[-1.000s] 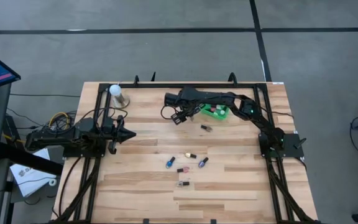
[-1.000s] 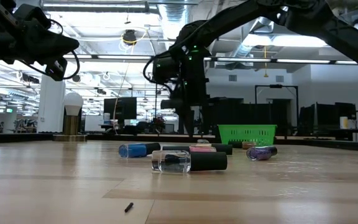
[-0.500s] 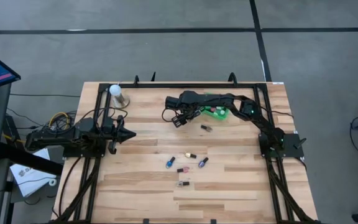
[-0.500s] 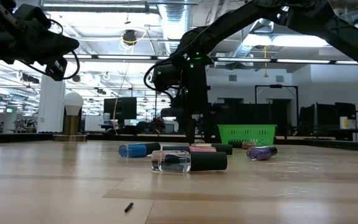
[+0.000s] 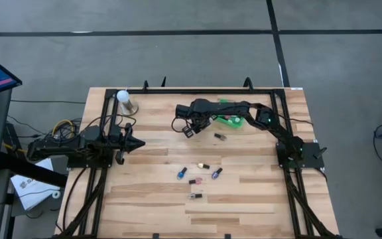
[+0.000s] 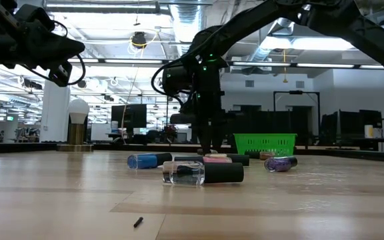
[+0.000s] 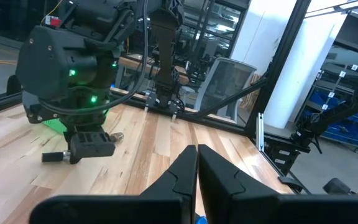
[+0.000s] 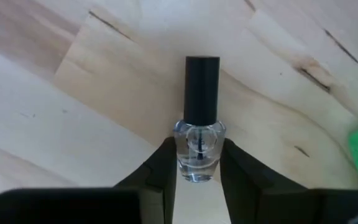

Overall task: Pick & Place Nail Polish
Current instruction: Put the right transparent nail polish into the green bin

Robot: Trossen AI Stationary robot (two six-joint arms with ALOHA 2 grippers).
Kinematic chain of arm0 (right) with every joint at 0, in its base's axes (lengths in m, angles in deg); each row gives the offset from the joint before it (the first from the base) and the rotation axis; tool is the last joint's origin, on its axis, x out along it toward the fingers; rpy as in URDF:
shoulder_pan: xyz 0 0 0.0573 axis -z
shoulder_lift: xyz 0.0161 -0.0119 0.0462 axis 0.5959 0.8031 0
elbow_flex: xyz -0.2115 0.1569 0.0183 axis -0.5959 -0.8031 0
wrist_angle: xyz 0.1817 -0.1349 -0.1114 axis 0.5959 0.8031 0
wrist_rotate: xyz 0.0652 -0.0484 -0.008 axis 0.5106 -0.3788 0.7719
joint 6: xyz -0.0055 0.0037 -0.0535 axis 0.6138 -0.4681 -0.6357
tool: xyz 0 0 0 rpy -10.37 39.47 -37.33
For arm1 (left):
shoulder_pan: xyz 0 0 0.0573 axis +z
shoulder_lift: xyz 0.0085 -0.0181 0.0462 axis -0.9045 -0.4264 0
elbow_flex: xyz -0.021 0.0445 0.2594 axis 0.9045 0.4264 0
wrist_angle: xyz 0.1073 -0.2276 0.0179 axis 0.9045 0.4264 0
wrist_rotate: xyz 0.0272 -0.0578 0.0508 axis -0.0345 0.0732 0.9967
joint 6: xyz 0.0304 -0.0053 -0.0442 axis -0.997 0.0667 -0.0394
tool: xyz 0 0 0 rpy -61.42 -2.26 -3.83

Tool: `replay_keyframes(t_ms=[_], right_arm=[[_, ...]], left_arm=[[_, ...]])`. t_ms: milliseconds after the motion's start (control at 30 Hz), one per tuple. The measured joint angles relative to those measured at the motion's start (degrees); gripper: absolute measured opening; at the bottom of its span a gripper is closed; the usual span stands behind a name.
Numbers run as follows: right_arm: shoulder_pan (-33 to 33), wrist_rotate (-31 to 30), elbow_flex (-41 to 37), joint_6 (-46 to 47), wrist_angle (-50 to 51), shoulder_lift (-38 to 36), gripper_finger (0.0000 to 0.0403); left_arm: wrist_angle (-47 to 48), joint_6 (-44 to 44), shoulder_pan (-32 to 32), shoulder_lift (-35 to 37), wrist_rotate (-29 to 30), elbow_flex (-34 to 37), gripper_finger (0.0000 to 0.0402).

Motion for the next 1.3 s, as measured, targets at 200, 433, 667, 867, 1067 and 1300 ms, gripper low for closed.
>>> replay_keyframes(t_ms=[200,433,667,867,1067,1300], right_arm=[[-1.4,0.3,0.0,-0.4,0.5,0.0,0.0087],[-3.6,2.4,-0.3,-2.0,1.3,-1.3,0.0088],[-4.8,2.9,-0.1,-3.3,2.2,-5.3,0.0088],[-3.1,2.3,-0.1,-7.3,6.5,-11.9,0.0088],[2.0,-1.6,-0.1,-12.4,12.3,-19.4,0.0088],[7.9,-2.5,0.0,-20.4,17.9,-21.9,0.0088]], left_arm=[[0.0,0.0,0.0,0.0,0.0,0.0,0.0008],[0.0,0.0,0.0,0.0,0.0,0.0,0.0008],[0.0,0.0,0.0,0.0,0.0,0.0,0.0008],[0.0,0.0,0.0,0.0,0.0,0.0,0.0008],[0.0,0.0,0.0,0.0,0.0,0.0,0.0008],[0.0,0.0,0.0,0.0,0.0,0.0,0.0008]])
